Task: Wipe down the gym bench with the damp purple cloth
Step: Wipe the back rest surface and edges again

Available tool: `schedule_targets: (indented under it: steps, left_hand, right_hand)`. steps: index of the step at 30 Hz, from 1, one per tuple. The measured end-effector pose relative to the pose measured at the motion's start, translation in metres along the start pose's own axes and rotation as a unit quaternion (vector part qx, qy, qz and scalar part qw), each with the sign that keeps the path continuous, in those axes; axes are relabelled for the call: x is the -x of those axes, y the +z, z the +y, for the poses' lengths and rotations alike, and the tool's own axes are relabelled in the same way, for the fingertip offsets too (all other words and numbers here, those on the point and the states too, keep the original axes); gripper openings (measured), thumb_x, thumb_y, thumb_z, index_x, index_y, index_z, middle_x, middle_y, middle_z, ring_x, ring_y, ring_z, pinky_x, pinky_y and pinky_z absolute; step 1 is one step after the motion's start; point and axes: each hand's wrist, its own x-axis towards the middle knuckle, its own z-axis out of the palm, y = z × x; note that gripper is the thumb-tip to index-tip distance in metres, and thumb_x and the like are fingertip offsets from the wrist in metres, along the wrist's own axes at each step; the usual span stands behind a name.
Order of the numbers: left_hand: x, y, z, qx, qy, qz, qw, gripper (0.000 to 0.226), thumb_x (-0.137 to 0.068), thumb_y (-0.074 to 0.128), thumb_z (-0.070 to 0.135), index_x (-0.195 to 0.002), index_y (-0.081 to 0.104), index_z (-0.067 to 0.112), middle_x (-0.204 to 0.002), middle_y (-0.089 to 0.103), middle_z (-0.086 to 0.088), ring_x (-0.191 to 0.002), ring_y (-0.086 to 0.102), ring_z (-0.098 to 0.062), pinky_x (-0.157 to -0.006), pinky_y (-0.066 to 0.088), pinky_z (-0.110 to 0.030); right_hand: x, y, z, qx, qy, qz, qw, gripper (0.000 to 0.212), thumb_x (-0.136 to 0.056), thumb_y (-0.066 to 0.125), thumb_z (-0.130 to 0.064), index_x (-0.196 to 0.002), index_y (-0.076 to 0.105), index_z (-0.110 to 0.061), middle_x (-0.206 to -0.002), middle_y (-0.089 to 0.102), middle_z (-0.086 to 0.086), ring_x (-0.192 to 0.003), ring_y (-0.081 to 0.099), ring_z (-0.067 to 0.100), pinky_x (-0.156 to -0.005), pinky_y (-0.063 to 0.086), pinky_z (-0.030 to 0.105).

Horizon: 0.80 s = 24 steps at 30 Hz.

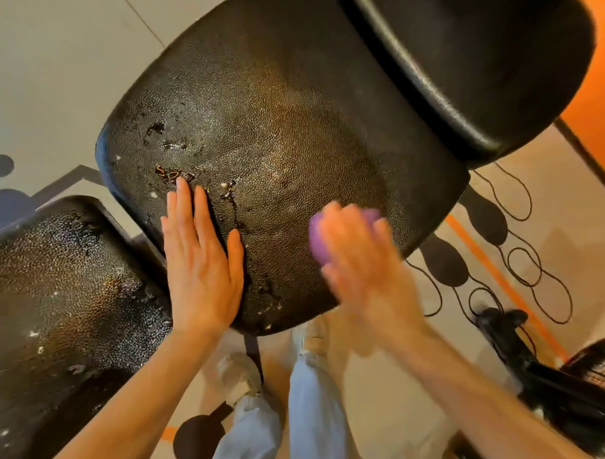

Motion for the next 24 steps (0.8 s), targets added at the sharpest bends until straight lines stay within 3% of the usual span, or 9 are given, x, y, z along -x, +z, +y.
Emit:
schedule_targets:
  steps: [2, 4, 7, 10, 13, 16, 19, 21, 24]
  left_hand:
    - [0.000, 0.000, 0.001, 0.001, -0.001, 0.003, 1.000, 0.061, -0.103, 0.035, 0.031, -0.152, 0.017, 0.000, -0.163, 0.008, -0.018, -0.152, 0.006, -0.034, -0.124, 0.007, -0.047]
    - [0.000, 0.001, 0.001, -0.001, 0.000, 0.004, 1.000, 0.061, -0.103, 0.034, 0.031, -0.152, 0.017, 0.000, -0.163, 0.008, -0.019, -0.152, 0.005, -0.034, -0.124, 0.006, -0.046]
    - [-0.001, -0.001, 0.002, -0.004, -0.009, -0.005, 1.000, 0.062, -0.102, 0.034, 0.032, -0.152, 0.017, 0.000, -0.163, 0.008, -0.019, -0.152, 0.006, -0.035, -0.124, 0.006, -0.046]
    - [-0.002, -0.006, 0.001, 0.001, -0.003, -0.014, 1.000, 0.062, -0.102, 0.035, 0.033, -0.153, 0.017, 0.001, -0.163, 0.008, -0.017, -0.152, 0.006, -0.033, -0.124, 0.005, -0.043]
    - [0.000, -0.019, -0.004, 0.004, 0.013, -0.034, 0.999, 0.064, -0.103, 0.039, 0.033, -0.154, 0.016, 0.003, -0.164, 0.008, -0.015, -0.152, 0.005, -0.030, -0.124, 0.005, -0.040]
    - [0.007, -0.038, -0.020, -0.015, 0.023, -0.036, 0.999, 0.064, -0.101, 0.043, 0.029, -0.153, 0.019, 0.001, -0.163, 0.011, -0.016, -0.152, 0.008, -0.031, -0.124, 0.011, -0.046]
    - [0.015, -0.056, -0.040, -0.048, 0.001, -0.043, 0.998, 0.064, -0.101, 0.043, 0.028, -0.154, 0.018, 0.003, -0.163, 0.012, -0.016, -0.152, 0.007, -0.031, -0.124, 0.009, -0.045]
    - [0.019, -0.065, -0.054, -0.075, -0.014, -0.044, 0.996, 0.064, -0.101, 0.041, 0.030, -0.154, 0.017, 0.003, -0.163, 0.012, -0.016, -0.152, 0.006, -0.031, -0.124, 0.009, -0.046]
    - [0.024, -0.068, -0.069, -0.089, -0.034, -0.047, 0.994, 0.063, -0.102, 0.038, 0.033, -0.153, 0.018, 0.003, -0.163, 0.011, -0.016, -0.152, 0.005, -0.031, -0.125, 0.007, -0.043]
  right_hand:
    - [-0.011, -0.005, 0.033, -0.031, 0.195, 0.047, 0.979, 0.053, -0.102, 0.021, -0.031, -0.152, 0.019, -0.012, -0.159, 0.021, 0.011, -0.146, 0.019, 0.029, -0.117, 0.019, 0.047]
    - [-0.013, -0.002, 0.000, -0.069, 0.287, 0.075, 0.953, 0.057, -0.101, 0.027, -0.031, -0.151, 0.017, -0.006, -0.159, 0.017, 0.015, -0.147, 0.014, 0.031, -0.118, 0.016, 0.052]
    - [0.020, 0.020, -0.099, -0.058, 0.082, 0.045, 0.994, 0.061, -0.098, 0.033, -0.033, -0.152, 0.019, -0.008, -0.160, 0.013, 0.011, -0.148, 0.013, 0.030, -0.119, 0.012, 0.049]
    - [0.027, 0.025, -0.076, -0.045, -0.078, 0.026, 0.996, 0.056, -0.099, 0.033, -0.034, -0.151, 0.025, -0.014, -0.160, 0.014, 0.004, -0.148, 0.016, 0.021, -0.119, 0.012, 0.042]
    - [0.008, 0.015, -0.015, -0.044, 0.045, 0.042, 0.997, 0.053, -0.103, 0.024, -0.029, -0.153, 0.017, -0.012, -0.161, 0.013, 0.006, -0.149, 0.010, 0.021, -0.120, 0.008, 0.045]
    - [-0.002, 0.008, -0.046, -0.077, 0.198, 0.065, 0.975, 0.056, -0.102, 0.023, -0.031, -0.153, 0.012, -0.010, -0.161, 0.009, 0.008, -0.149, 0.004, 0.024, -0.120, 0.005, 0.047]
    - [0.011, 0.021, -0.108, -0.072, 0.002, 0.030, 0.997, 0.058, -0.099, 0.030, -0.032, -0.152, 0.020, -0.012, -0.160, 0.013, 0.005, -0.149, 0.011, 0.022, -0.119, 0.010, 0.045]
    - [0.011, 0.025, -0.089, -0.039, -0.113, 0.027, 0.992, 0.056, -0.099, 0.032, -0.032, -0.151, 0.025, -0.014, -0.160, 0.017, 0.003, -0.148, 0.016, 0.020, -0.118, 0.015, 0.043]
    - [0.023, 0.020, -0.037, -0.009, -0.033, 0.009, 0.999, 0.055, -0.100, 0.026, -0.030, -0.151, 0.024, -0.011, -0.160, 0.018, 0.006, -0.148, 0.017, 0.023, -0.117, 0.019, 0.046]
